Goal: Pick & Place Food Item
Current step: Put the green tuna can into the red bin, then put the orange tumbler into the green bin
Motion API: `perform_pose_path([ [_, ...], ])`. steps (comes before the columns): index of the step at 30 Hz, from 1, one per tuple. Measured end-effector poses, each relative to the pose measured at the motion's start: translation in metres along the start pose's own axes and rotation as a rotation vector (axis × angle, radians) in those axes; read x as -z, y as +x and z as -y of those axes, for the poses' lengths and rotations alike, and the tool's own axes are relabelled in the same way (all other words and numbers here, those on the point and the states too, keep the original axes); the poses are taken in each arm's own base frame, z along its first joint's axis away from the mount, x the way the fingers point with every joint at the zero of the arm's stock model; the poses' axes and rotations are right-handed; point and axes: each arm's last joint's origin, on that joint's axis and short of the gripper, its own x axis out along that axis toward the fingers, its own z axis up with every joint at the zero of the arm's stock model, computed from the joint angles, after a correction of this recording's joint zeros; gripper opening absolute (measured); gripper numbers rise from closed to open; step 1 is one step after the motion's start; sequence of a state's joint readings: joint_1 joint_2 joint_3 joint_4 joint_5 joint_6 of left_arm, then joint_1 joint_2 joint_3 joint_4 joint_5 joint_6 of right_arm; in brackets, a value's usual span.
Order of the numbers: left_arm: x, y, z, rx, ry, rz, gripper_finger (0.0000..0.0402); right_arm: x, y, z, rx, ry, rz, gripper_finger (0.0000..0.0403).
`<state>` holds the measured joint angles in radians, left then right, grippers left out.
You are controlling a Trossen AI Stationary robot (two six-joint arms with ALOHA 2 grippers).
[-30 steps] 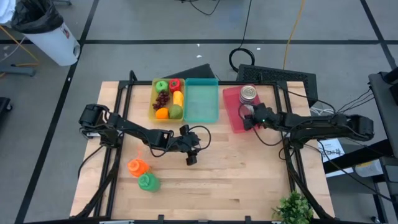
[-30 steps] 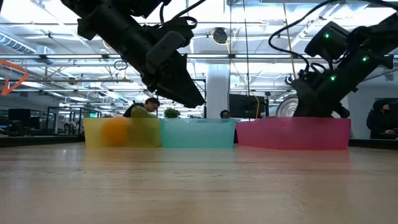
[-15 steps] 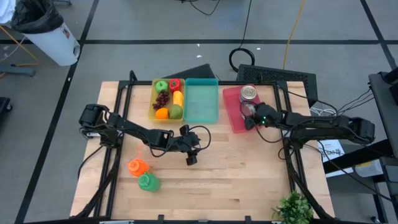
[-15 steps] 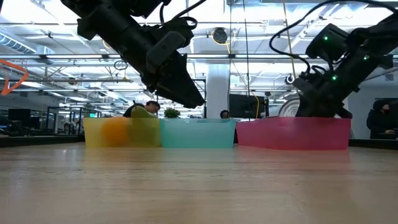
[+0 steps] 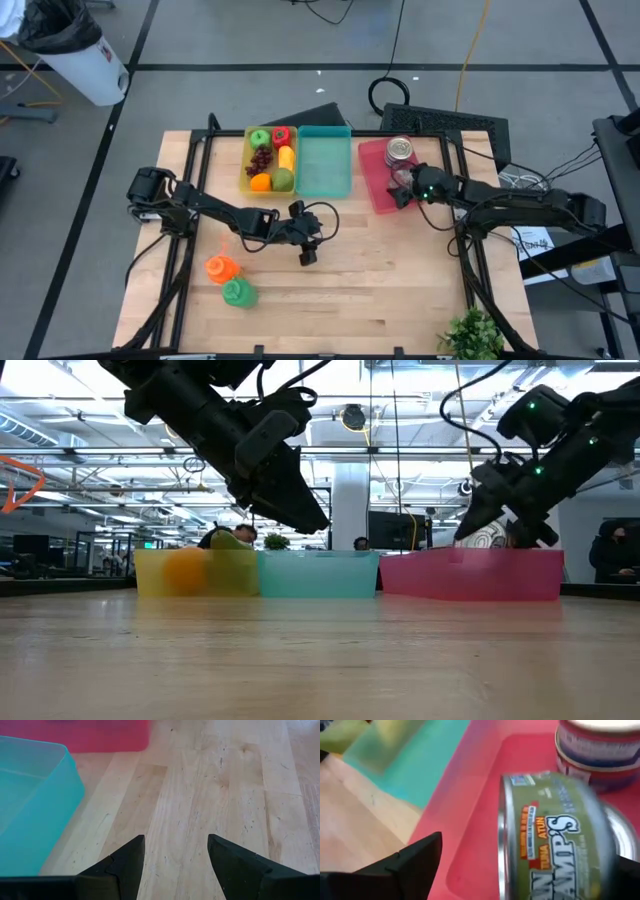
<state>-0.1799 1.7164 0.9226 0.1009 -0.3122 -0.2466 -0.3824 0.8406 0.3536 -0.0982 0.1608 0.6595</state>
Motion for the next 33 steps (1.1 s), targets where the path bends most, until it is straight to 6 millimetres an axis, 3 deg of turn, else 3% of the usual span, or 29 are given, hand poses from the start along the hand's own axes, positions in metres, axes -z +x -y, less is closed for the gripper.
perform_pose_path([
  [4, 0.0, 0.0, 0.0, 0.0, 0.0, 0.0, 0.0228, -0.012, -0.012, -0.005, 0.057, -0.035, 0.034, 0.036],
  [9, 0.0, 0.0, 0.0, 0.0, 0.0, 0.0, 0.0228, -0.027, -0.029, -0.009, 0.248, -0.114, 0.027, 0.0357],
  [18, 0.0, 0.0, 0.0, 0.0, -0.001, 0.001, 0.0228, -0.024, -0.037, 0.001, 0.49, -0.191, 0.014, 0.0357],
  [33, 0.0, 0.0, 0.0, 0.0, -0.001, 0.001, 0.0228, -0.02, -0.02, -0.004, 0.428, -0.17, -0.089, 0.0357],
])
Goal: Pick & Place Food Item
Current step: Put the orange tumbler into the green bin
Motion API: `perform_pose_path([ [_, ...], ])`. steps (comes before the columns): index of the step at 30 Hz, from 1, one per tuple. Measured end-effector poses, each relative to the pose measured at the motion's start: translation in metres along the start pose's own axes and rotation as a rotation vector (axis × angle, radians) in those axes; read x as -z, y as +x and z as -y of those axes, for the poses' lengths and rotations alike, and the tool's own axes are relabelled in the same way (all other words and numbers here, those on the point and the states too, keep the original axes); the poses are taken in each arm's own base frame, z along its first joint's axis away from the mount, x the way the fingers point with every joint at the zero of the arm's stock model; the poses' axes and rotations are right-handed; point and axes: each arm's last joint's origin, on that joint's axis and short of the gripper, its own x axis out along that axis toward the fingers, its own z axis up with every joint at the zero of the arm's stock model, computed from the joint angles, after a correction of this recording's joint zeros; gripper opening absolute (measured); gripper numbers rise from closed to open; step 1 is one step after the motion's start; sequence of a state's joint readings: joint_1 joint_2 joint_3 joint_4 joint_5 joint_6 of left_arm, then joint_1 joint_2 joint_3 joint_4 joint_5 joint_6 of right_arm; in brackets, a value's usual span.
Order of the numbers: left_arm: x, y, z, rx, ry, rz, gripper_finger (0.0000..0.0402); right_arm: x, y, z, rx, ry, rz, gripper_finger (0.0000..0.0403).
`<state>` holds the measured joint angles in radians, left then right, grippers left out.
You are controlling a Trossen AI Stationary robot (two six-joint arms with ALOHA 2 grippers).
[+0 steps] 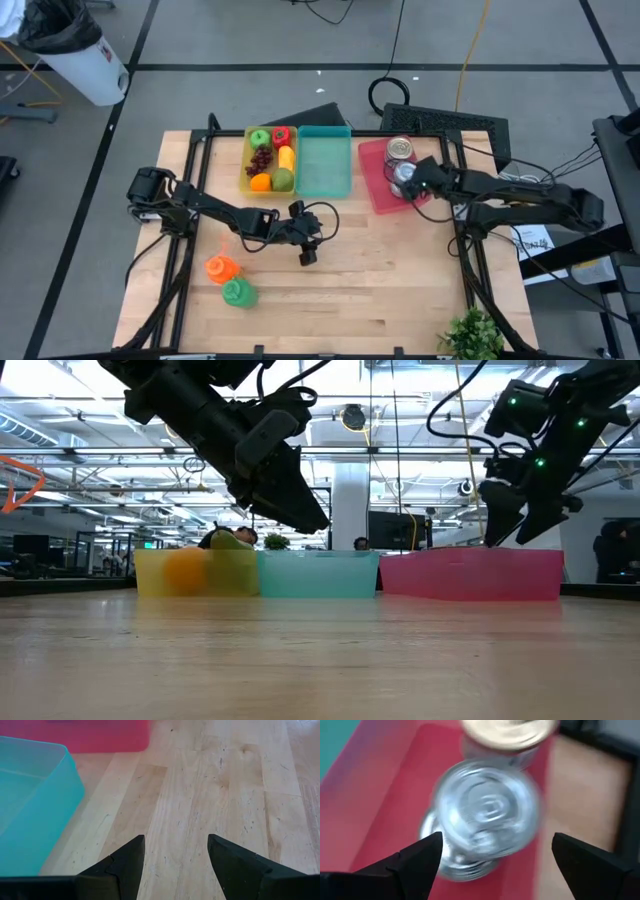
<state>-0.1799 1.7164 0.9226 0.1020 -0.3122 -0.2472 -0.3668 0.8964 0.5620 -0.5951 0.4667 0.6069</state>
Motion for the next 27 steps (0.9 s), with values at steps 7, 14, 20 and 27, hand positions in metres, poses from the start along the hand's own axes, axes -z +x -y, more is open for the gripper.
perform_pose_path([
  [7, 0.002, -0.001, -0.001, -0.005, 0.016, -0.02, 0.0228, 0.0, 0.003, -0.011, -0.079, -0.055, -0.007, 0.0357],
  [14, -0.009, -0.05, -0.003, -0.002, -0.007, -0.085, 0.0228, -0.001, -0.02, -0.011, -0.193, -0.07, 0.098, 0.0357],
  [20, -0.001, -0.111, -0.001, -0.043, -0.047, -0.183, 0.0228, 0.006, -0.043, -0.017, -0.342, -0.11, 0.161, 0.0357],
  [27, 0.003, -0.179, -0.006, 0.122, -0.337, -0.25, 0.0228, 0.012, -0.054, -0.026, -0.449, -0.141, 0.186, 0.0357],
])
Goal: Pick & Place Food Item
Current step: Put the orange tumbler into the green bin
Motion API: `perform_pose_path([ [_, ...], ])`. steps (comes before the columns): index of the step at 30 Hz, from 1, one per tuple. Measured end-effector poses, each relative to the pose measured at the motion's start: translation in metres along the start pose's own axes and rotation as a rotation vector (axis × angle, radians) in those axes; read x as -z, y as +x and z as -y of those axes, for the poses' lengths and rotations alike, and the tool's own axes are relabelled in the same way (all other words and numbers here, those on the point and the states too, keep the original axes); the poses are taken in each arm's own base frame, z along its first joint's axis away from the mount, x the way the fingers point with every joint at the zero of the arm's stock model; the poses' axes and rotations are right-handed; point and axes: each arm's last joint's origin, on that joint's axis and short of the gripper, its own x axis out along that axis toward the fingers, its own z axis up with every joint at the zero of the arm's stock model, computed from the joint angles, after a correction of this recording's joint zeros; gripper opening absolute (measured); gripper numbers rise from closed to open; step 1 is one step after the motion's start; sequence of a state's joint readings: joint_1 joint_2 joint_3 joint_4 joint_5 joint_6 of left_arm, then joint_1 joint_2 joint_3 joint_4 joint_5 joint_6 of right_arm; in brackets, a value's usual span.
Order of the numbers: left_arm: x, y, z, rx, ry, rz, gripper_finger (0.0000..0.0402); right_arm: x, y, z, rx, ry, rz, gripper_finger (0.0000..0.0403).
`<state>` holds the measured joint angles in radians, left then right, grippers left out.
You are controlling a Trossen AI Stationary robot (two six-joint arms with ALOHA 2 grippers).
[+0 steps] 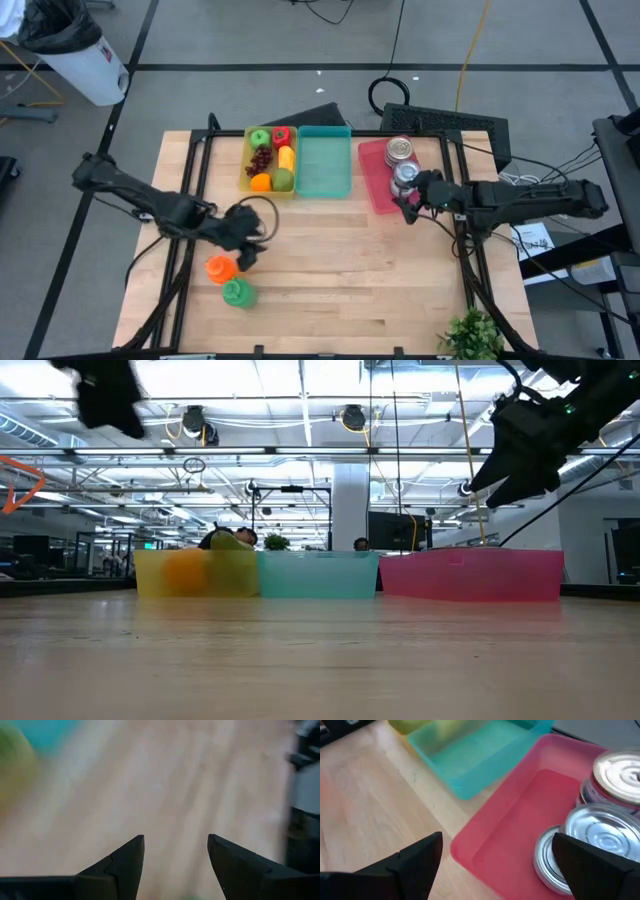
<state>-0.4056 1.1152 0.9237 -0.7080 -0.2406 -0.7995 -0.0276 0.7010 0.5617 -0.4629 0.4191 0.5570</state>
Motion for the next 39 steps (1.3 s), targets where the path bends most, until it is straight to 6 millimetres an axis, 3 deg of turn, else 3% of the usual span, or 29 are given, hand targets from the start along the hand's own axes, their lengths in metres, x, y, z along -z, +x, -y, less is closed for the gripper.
perform_pose_path([
  [3, 0.01, -0.019, -0.003, 0.087, -0.124, -0.112, 0.0228, 0.001, -0.001, -0.002, -0.014, -0.01, -0.001, 0.0357],
  [8, 0.024, -0.045, -0.015, 0.08, -0.256, -0.186, 0.0228, 0.001, -0.001, -0.003, -0.018, -0.013, -0.001, 0.0357],
  [13, 0.02, -0.058, -0.025, -0.018, -0.147, 0.056, 0.0228, 0.0, -0.001, -0.004, -0.028, -0.004, 0.016, 0.0357],
  [16, 0.018, -0.056, -0.025, -0.058, -0.04, 0.084, 0.0228, -0.001, -0.001, -0.004, -0.03, -0.002, 0.02, 0.0357],
  [19, 0.021, -0.054, -0.028, -0.033, 0.029, -0.038, 0.0228, -0.001, -0.001, -0.004, -0.03, -0.003, 0.019, 0.0357],
  [26, 0.048, -0.074, -0.056, -0.301, -0.345, -0.375, 0.0227, -0.001, -0.001, -0.004, -0.029, -0.004, 0.016, 0.0357],
  [32, 0.066, -0.071, -0.047, -0.348, -0.515, -0.572, 0.0227, 0.006, 0.003, -0.002, -0.022, -0.004, -0.002, 0.0357],
  [39, 0.085, -0.059, -0.022, -0.436, -0.525, -0.593, 0.0227, 0.01, 0.005, -0.001, -0.019, 0.003, -0.012, 0.0357],
])
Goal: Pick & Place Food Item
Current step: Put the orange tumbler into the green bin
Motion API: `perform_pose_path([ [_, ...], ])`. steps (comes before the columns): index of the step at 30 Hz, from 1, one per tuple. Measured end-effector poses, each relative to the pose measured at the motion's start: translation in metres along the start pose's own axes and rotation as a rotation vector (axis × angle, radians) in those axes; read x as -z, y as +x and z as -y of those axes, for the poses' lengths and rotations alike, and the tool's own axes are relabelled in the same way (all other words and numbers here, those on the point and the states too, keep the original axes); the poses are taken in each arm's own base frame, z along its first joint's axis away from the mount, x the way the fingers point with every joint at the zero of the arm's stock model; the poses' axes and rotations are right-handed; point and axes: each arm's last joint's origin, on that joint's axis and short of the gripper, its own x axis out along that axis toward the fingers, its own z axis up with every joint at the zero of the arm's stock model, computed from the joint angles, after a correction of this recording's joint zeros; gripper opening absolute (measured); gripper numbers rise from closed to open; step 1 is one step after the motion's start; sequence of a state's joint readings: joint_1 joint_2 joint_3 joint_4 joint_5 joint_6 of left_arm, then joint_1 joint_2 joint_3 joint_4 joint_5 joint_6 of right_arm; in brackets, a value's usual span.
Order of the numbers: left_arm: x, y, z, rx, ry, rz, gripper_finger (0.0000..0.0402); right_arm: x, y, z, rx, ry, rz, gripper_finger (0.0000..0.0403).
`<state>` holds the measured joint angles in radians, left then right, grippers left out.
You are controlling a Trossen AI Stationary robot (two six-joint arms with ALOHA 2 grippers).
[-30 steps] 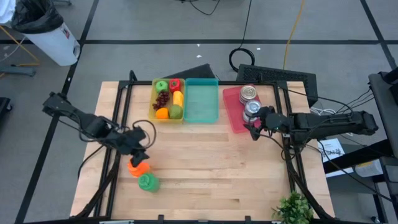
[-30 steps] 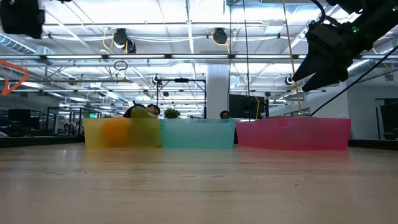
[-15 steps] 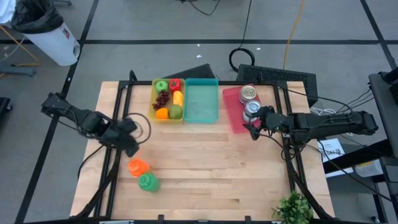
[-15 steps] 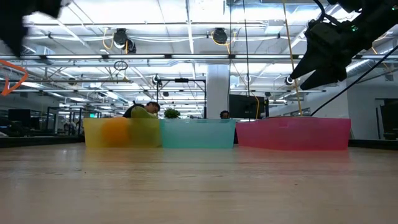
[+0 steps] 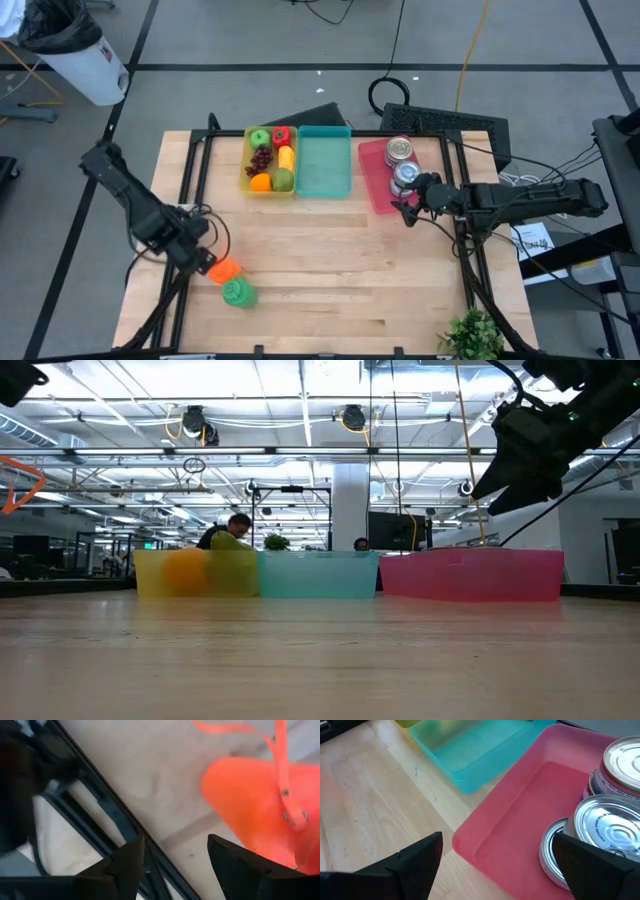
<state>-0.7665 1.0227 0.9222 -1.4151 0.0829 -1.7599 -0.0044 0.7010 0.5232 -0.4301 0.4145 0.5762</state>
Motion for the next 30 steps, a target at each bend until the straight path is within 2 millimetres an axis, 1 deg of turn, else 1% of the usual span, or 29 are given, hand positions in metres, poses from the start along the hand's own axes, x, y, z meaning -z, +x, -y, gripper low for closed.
perform_pose_path([
  [3, 0.012, 0.01, 0.014, -0.014, 0.004, -0.028, 0.0227, 0.0, 0.0, 0.0, 0.0, 0.003, -0.001, 0.0357],
  [6, 0.022, 0.02, 0.03, 0.012, 0.035, -0.013, 0.0227, 0.0, 0.0, 0.0, 0.0, 0.003, -0.001, 0.0357],
  [10, 0.035, 0.033, 0.051, 0.073, 0.14, 0.01, 0.0227, 0.0, 0.0, 0.0, 0.0, 0.003, -0.001, 0.0357],
  [13, 0.039, 0.039, 0.059, 0.104, 0.186, 0.055, 0.0227, -0.001, 0.0, -0.001, -0.006, 0.008, 0.01, 0.0357],
  [17, 0.036, 0.044, 0.058, 0.091, 0.222, 0.192, 0.0227, -0.004, 0.0, -0.003, -0.028, 0.014, 0.043, 0.0357],
  [19, 0.035, 0.041, 0.057, 0.093, 0.226, 0.207, 0.0227, -0.007, 0.0, -0.005, -0.049, 0.027, 0.07, 0.0357],
  [23, 0.032, 0.042, 0.05, 0.019, 0.228, 0.233, 0.0227, -0.008, 0.002, -0.011, -0.145, 0.015, 0.132, 0.0357],
  [25, 0.031, 0.042, 0.047, -0.007, 0.222, 0.253, 0.0227, -0.006, 0.003, -0.016, -0.235, -0.002, 0.172, 0.0357],
  [27, 0.029, 0.041, 0.046, -0.021, 0.218, 0.288, 0.0227, -0.005, 0.006, -0.023, -0.36, -0.021, 0.225, 0.0357],
  [30, 0.029, 0.041, 0.046, -0.02, 0.233, 0.299, 0.0227, 0.003, 0.009, -0.033, -0.551, -0.064, 0.274, 0.0357],
])
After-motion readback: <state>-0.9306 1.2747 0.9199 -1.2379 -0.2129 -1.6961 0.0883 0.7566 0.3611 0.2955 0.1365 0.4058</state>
